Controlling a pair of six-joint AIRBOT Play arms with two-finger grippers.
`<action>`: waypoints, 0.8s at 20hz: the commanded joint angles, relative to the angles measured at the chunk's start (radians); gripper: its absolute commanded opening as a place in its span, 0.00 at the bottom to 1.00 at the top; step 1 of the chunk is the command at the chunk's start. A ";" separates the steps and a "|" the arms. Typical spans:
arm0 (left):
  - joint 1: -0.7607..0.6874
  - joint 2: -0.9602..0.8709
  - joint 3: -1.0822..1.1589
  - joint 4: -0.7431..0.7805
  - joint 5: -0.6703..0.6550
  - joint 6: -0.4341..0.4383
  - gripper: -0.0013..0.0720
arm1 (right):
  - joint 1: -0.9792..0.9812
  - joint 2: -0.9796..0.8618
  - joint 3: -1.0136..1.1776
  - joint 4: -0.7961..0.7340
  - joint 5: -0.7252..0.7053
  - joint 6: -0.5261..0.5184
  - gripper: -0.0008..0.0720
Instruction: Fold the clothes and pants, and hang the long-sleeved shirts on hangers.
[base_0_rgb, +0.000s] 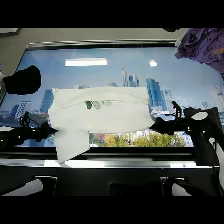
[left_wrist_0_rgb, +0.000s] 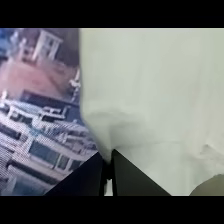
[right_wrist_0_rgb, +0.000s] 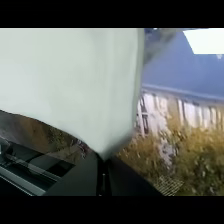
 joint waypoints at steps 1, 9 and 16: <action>-0.005 0.000 0.113 -0.023 -0.073 -0.042 0.04 | 0.002 0.001 0.140 -0.034 0.047 0.004 0.05; -0.145 0.026 0.985 0.156 -0.209 -0.296 0.04 | 0.002 0.003 0.870 -0.050 0.141 0.095 0.05; -0.157 0.256 1.555 0.541 -0.324 -0.514 0.04 | 0.002 0.182 1.368 -0.212 0.163 0.163 0.06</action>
